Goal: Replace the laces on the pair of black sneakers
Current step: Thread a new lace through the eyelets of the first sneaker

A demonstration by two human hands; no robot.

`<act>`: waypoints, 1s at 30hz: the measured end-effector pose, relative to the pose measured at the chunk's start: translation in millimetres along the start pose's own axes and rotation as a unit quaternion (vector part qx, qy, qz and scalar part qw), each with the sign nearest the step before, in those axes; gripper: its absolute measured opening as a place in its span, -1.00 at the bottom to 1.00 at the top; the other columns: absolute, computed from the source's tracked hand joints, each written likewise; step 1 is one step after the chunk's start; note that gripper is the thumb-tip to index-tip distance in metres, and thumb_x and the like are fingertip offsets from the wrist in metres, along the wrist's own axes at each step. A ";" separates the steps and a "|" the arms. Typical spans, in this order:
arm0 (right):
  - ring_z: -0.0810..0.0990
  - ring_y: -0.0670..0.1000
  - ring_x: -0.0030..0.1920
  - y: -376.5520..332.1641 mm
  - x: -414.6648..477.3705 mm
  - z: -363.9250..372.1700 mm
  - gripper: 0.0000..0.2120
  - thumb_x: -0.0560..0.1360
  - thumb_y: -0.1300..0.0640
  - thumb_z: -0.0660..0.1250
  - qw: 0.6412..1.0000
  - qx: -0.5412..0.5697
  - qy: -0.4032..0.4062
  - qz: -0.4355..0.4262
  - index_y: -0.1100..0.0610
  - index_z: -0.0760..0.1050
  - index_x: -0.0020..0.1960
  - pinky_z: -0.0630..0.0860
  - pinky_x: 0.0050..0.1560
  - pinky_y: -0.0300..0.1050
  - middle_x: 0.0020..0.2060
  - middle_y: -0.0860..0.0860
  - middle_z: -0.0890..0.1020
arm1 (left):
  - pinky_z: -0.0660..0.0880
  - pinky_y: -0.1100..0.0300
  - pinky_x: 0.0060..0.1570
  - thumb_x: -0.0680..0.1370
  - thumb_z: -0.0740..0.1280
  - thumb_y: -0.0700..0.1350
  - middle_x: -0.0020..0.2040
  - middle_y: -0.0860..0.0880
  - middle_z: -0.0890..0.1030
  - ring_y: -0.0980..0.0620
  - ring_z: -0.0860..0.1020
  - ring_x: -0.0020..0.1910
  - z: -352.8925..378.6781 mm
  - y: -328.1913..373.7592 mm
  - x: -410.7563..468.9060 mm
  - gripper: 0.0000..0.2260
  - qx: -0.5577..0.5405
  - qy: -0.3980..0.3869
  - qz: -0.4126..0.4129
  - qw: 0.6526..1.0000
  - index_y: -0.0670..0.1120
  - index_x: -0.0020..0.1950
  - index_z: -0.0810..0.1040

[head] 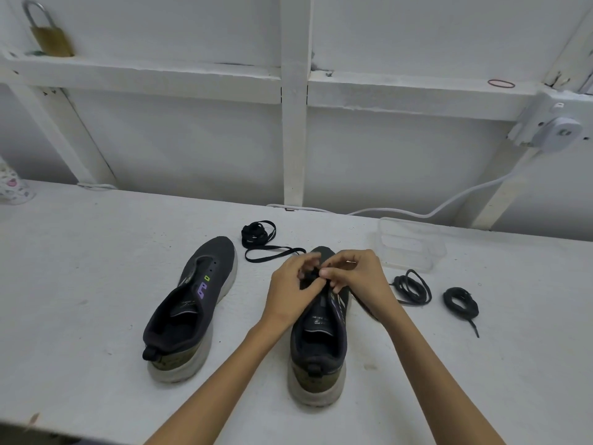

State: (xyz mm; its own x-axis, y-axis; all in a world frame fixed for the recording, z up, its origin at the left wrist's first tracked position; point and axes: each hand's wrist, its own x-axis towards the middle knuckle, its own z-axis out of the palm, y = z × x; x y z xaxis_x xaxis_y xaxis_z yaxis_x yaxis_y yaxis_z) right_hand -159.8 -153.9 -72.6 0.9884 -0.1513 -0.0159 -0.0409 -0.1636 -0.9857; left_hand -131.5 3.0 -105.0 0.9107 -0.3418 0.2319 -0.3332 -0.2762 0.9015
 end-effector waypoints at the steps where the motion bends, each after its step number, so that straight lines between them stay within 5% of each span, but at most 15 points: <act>1: 0.58 0.04 -0.43 -2.0 1.0 -0.1 -0.93 0.38 0.37 0.51 1.000 -0.026 0.001 -0.008 0.25 0.66 -0.19 0.55 -0.40 -0.19 -0.36 0.18 0.66 | 0.43 0.43 0.11 0.46 0.44 -0.26 0.11 0.07 0.62 0.23 0.56 0.12 0.0 0.7 1.4 -0.60 -0.043 -0.006 -0.006 0.999 -0.04 0.27 0.53; 7: 0.66 0.08 -0.37 -12.5 8.7 -2.0 -0.81 0.32 0.33 0.56 0.986 -0.164 -0.002 -0.037 0.09 0.63 -0.32 0.60 -0.33 -0.12 -0.37 0.11 0.69 | 0.52 0.25 0.14 0.41 0.51 -0.30 0.06 -0.05 0.67 0.07 0.64 0.07 3.7 8.8 8.3 -0.57 -0.157 -0.091 -0.077 0.980 -0.05 0.22 0.54; 11: 0.64 0.14 -0.37 -24.6 18.3 -8.1 -0.88 0.32 0.34 0.54 0.978 -0.202 -0.031 -0.047 0.17 0.64 -0.30 0.56 -0.31 -0.06 -0.38 0.16 0.68 | 0.56 0.07 0.14 0.43 0.52 -0.07 -0.07 -0.07 0.69 -0.05 0.66 0.01 6.9 9.1 14.0 -0.78 -0.115 -0.101 -0.067 0.986 0.01 0.04 0.58; 13: 0.60 0.09 -0.45 -32.0 22.0 -11.1 -0.91 0.33 0.36 0.54 0.981 -0.186 -0.045 -0.044 0.24 0.65 -0.27 0.53 -0.39 -0.14 -0.43 0.14 0.66 | 0.53 -0.05 0.16 0.40 0.47 0.09 -0.06 -0.15 0.68 -0.14 0.64 0.01 6.7 8.0 16.8 -0.71 -0.090 -0.101 -0.067 0.989 -0.02 0.02 0.58; 16: 0.57 0.05 -0.50 -44.8 31.2 -17.4 -0.86 0.33 0.39 0.53 0.989 -0.134 -0.024 -0.051 0.21 0.65 -0.30 0.53 -0.42 -0.18 -0.48 0.14 0.63 | 0.54 -0.02 0.14 0.40 0.46 0.10 -0.05 -0.04 0.69 -0.01 0.65 -0.02 6.4 6.3 19.3 -0.66 -0.042 -0.102 -0.059 0.992 -0.03 0.09 0.59; 19: 0.58 0.01 -0.51 -63.9 44.2 -22.5 -0.86 0.34 0.39 0.53 0.994 -0.094 -0.003 -0.061 0.21 0.64 -0.31 0.56 -0.39 -0.22 -0.43 0.21 0.64 | 0.54 0.05 0.14 0.46 0.48 -0.09 -0.06 0.03 0.69 0.11 0.65 -0.05 8.9 3.4 22.4 -0.82 -0.023 -0.106 -0.053 0.993 -0.03 0.03 0.60; 30: 0.64 0.02 -0.42 -96.5 101.9 -29.0 -0.89 0.38 0.36 0.51 0.980 0.053 0.164 -0.101 0.29 0.64 -0.10 0.64 -0.22 -0.15 -0.28 0.07 0.68 | 0.53 0.21 0.13 0.50 0.42 -0.17 -0.22 0.12 0.67 0.15 0.63 -0.11 7.1 5.8 37.6 -0.95 -0.012 -0.112 -0.080 0.990 -0.10 -0.05 0.65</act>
State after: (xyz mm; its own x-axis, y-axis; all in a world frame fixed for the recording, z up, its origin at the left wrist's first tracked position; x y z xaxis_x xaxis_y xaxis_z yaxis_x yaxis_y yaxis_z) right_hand -59.5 -181.8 25.7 0.8741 -0.4340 0.2182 0.1827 -0.1224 -0.9755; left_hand -100.9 -17.8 -93.6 0.8737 -0.4865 0.0015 -0.1806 -0.3214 0.9296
